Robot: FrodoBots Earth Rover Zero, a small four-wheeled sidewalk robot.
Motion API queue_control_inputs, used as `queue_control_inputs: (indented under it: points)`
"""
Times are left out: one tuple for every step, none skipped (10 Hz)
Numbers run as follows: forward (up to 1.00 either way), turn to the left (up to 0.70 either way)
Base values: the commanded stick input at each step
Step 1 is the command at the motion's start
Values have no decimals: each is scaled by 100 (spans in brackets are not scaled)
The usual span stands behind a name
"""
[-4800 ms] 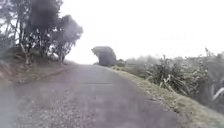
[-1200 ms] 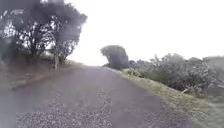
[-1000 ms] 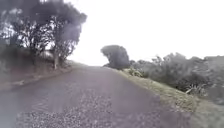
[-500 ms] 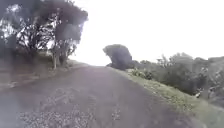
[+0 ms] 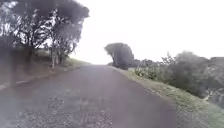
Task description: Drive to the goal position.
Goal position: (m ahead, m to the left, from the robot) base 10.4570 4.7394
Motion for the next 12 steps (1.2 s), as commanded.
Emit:
queue_control_inputs:
  points:
    - [85,0]
    - [85,0]
    - [85,0]
    - [85,4]
    - [85,11]
    - [85,18]
    - [85,25]
    - [85,32]
    - [85,27]
    - [85,17]
    - [85,7]
    - [85,0]
